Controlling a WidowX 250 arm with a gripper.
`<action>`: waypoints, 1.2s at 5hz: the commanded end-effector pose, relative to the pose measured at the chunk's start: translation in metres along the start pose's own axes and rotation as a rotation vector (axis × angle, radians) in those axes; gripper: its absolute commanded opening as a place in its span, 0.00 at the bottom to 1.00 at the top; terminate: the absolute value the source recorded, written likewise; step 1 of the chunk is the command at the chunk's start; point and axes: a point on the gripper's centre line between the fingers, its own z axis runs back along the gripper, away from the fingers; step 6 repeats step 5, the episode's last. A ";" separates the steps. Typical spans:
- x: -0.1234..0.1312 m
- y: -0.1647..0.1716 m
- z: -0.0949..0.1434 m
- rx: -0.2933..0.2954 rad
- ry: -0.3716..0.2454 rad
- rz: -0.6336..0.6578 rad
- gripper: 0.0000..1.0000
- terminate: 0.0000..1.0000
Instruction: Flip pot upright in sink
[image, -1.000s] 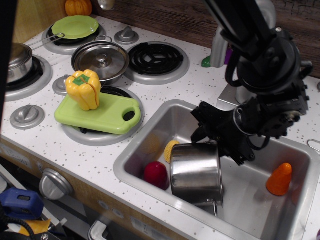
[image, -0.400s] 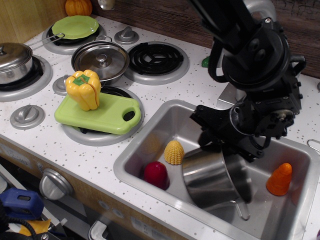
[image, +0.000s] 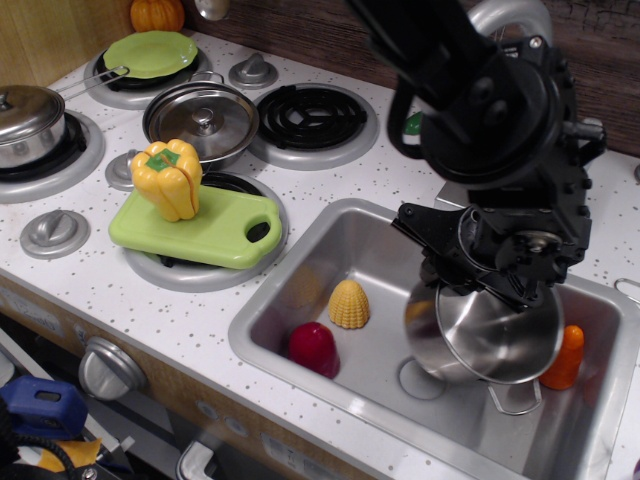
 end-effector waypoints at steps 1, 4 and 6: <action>0.008 0.008 0.004 -0.128 -0.079 0.052 1.00 0.00; 0.006 0.010 -0.001 -0.139 -0.047 0.044 1.00 0.00; 0.006 0.010 -0.001 -0.139 -0.047 0.044 1.00 1.00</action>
